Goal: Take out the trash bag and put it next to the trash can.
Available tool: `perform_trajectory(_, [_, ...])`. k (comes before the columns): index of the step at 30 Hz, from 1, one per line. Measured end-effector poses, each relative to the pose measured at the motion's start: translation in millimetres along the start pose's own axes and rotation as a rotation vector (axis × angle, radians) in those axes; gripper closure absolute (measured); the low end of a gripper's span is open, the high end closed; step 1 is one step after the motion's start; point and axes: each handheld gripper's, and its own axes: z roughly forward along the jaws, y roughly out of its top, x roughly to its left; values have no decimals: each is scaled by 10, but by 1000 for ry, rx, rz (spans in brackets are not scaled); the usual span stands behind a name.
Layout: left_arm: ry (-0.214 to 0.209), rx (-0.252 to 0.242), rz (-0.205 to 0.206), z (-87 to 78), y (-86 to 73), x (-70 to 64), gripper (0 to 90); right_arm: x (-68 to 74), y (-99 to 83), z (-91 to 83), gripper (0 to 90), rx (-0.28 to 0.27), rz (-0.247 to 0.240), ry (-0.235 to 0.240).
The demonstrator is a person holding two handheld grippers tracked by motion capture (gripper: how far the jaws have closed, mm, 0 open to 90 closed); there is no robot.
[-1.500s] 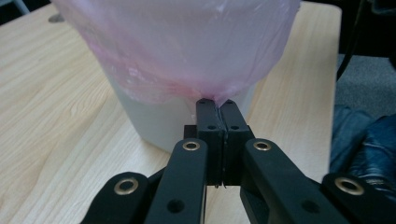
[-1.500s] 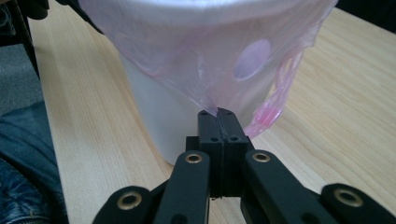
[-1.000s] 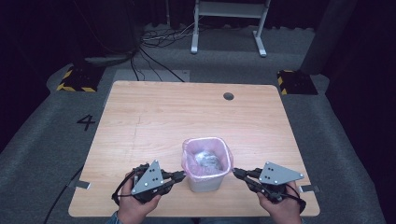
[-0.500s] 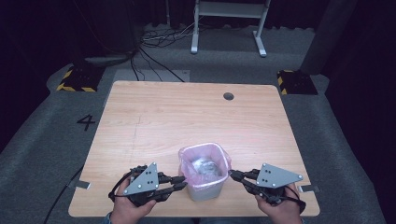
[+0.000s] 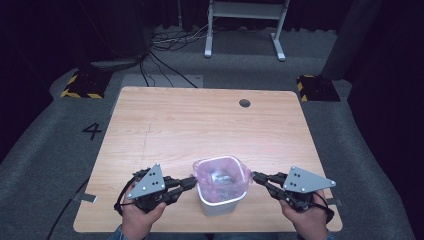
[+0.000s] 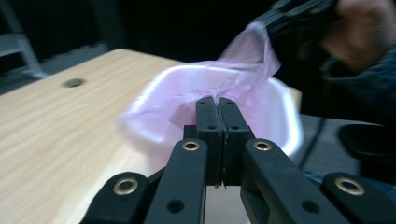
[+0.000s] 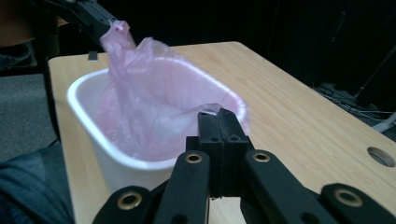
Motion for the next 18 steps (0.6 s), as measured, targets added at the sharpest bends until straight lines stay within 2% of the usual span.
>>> perform_trajectory(2, [32, 13, 5, 21, 9, 46, 886, -66, 13, 31, 900, 1, 8, -8])
perform_trajectory(8, [140, 107, 43, 172, -28, 114, 887, -271, -60, 270, 900, 43, 49, -16])
perform_trajectory(11, [141, 114, 26, 185, -68, 116, 887, -300, -136, 351, 900, 64, 68, -11])
perform_trajectory(13, [115, 108, 5, 165, -81, 114, 866, -296, -171, 355, 885, 68, 76, -9])
perform_trajectory(14, [114, 100, -1, 156, -86, 106, 802, -287, -178, 342, 790, 67, 77, -17])
perform_trajectory(16, [142, 93, 8, 124, -91, 82, 603, -276, -183, 297, 604, 78, 52, -41])
perform_trajectory(18, [137, 86, 14, 88, -106, 66, 481, -272, -197, 227, 487, 80, 63, -82])
